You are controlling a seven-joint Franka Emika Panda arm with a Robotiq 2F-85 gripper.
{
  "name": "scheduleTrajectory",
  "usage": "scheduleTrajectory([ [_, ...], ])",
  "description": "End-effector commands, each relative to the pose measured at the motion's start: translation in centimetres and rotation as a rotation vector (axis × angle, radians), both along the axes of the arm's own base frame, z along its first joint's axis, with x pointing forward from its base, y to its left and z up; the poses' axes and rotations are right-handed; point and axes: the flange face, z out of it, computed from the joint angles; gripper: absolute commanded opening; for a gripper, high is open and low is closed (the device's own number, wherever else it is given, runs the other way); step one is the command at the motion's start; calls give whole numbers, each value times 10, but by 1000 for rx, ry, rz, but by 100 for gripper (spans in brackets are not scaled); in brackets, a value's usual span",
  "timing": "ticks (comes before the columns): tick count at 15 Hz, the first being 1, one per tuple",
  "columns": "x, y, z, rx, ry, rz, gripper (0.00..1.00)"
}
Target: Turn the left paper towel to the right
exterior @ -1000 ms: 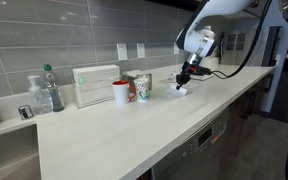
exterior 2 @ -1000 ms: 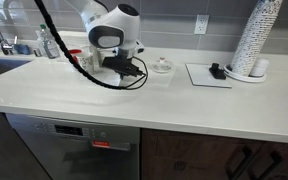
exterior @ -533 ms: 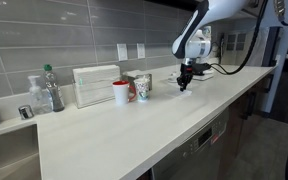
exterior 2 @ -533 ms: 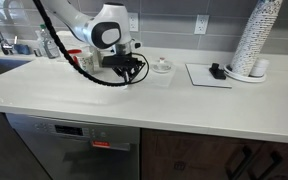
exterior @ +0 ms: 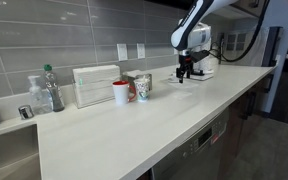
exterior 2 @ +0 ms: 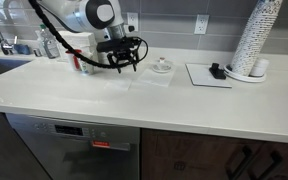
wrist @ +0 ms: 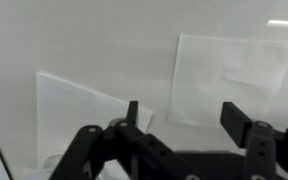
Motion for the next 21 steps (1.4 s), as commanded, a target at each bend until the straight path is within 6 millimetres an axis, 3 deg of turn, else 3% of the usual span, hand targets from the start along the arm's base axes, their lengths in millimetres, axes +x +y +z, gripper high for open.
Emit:
scheduleTrajectory([
  [1, -36, 26, 36, -16, 11, 1, 100],
  [7, -101, 44, 76, 47, 16, -102, 100],
  [14, -168, 17, 108, 197, -7, -234, 100],
  [16, -178, 9, 117, 238, -41, -220, 100],
  [17, -158, 14, 113, 192, -27, -233, 100],
  [21, -171, 8, 121, 217, -47, -232, 100],
])
